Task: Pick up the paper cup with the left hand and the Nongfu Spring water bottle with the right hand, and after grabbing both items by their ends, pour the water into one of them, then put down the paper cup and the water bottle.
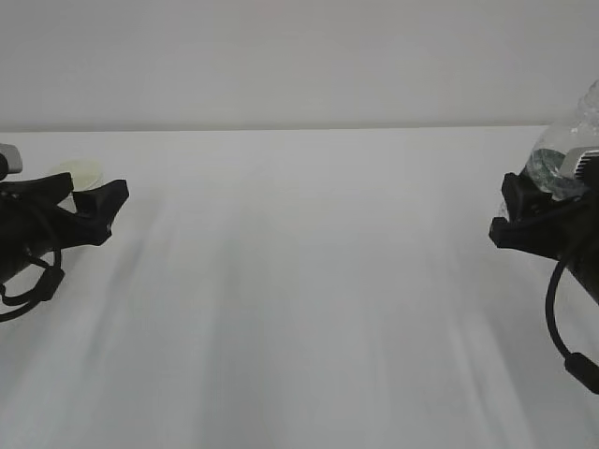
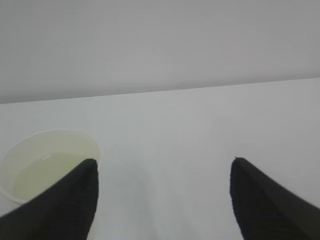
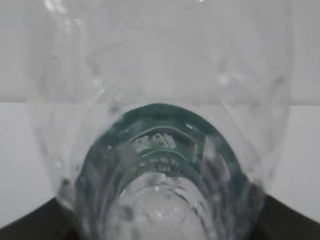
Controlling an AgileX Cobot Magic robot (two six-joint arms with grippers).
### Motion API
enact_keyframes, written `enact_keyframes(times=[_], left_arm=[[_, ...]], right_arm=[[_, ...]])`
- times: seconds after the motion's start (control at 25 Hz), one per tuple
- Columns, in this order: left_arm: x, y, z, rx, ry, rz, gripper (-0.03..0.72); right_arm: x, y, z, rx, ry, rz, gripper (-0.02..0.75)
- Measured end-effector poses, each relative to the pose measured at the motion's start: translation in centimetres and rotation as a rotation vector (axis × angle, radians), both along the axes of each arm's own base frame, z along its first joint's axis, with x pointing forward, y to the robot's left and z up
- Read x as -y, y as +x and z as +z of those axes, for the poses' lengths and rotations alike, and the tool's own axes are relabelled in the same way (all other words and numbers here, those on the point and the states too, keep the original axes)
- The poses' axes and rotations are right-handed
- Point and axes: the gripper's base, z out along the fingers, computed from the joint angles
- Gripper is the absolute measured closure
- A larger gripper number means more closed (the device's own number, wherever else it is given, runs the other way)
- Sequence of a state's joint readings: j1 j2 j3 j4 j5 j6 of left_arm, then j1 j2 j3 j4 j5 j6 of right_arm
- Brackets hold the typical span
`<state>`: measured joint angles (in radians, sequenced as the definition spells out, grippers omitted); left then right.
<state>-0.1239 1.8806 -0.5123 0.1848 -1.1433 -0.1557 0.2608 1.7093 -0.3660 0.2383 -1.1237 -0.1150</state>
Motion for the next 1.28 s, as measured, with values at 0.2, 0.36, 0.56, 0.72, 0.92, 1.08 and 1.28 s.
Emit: enact_keyframes(times=[0.2, 0.36, 0.56, 0.72, 0.92, 1.08, 1.28], left_arm=[[0.7, -0.1, 0.0, -0.001, -0.003, -0.019, 0.101], [0.6, -0.1, 0.0, -0.001, -0.007, -0.005, 0.101], [0.5, -0.1, 0.0, -0.002, -0.009, 0.001, 0.101], [0.5, -0.1, 0.0, -0.002, -0.010, 0.005, 0.104], [0.4, 0.0, 0.0, -0.002, -0.013, 0.013, 0.111], [0.4, 0.0, 0.0, -0.002, -0.014, 0.017, 0.111], [0.3, 0.0, 0.0, -0.003, -0.017, 0.028, 0.111]], right_arm=[[0.0, 0.2, -1.2, -0.044, -0.016, 0.001, 0.308], [-0.2, 0.8, -1.8, -0.056, -0.019, 0.001, 0.308], [-0.8, 2.3, -2.1, -0.043, -0.023, 0.018, 0.308], [-1.1, 3.4, -2.4, -0.035, -0.023, 0.026, 0.308], [-1.4, 4.5, -3.3, -0.047, -0.027, 0.029, 0.308], [-1.7, 5.6, -4.0, -0.053, -0.027, 0.029, 0.308], [-2.1, 6.8, -5.3, -0.066, -0.030, 0.029, 0.308]])
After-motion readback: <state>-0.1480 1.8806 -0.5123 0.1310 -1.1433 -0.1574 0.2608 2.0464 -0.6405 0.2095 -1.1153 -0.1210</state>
